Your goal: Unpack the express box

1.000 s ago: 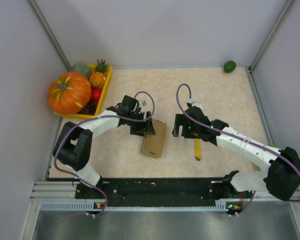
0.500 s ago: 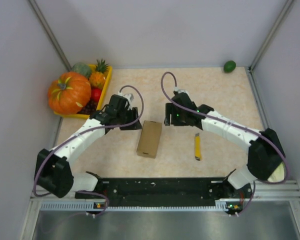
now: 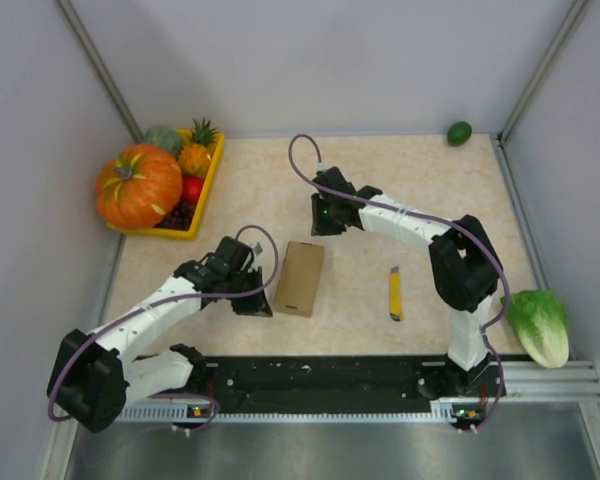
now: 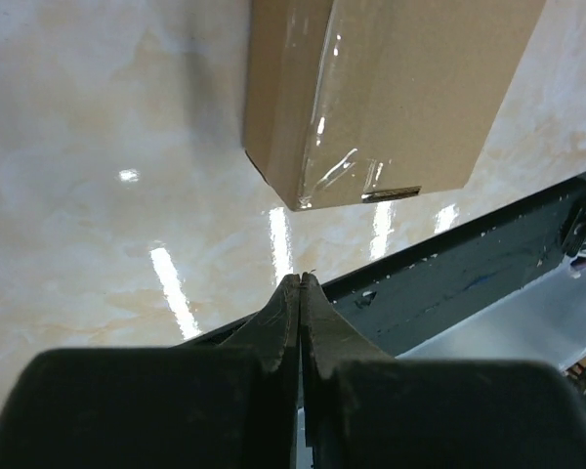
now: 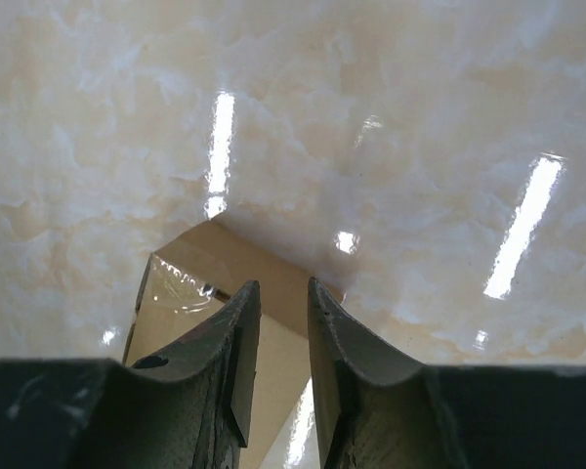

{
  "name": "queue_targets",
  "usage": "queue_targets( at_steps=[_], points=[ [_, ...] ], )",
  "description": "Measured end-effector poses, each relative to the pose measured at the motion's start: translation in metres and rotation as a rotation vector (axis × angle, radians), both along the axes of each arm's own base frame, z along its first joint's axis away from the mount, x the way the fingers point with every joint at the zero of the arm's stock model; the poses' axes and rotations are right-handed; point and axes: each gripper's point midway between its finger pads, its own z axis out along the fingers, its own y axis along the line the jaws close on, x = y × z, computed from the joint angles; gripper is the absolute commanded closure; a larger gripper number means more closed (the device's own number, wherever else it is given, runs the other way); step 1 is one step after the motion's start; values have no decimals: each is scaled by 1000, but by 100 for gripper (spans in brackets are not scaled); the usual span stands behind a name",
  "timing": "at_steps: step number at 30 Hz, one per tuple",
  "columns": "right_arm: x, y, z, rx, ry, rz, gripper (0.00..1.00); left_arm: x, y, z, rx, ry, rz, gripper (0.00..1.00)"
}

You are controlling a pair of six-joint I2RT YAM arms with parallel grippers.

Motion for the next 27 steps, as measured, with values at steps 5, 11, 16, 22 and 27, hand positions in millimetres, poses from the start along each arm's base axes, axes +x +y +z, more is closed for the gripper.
queue_targets(
  at_steps=[5, 11, 16, 22, 27],
  points=[
    [-4, 6, -25, -13, 60, 30, 73, -11, -8, -4, -14, 40, -63, 100],
    [-9, 8, -33, -6, 92, 49, 73, -11, -15, -16, -31, 64, -81, 100],
    [-24, -1, -39, -4, 110, 54, 73, -1, -21, -22, -37, 56, -70, 100],
    [-43, -39, -39, -30, 125, 2, 74, 12, -22, -24, 5, 54, -37, 100],
    [-64, -68, -40, -70, 127, -39, 74, 32, -19, -24, 71, 45, -8, 100]
  ],
)
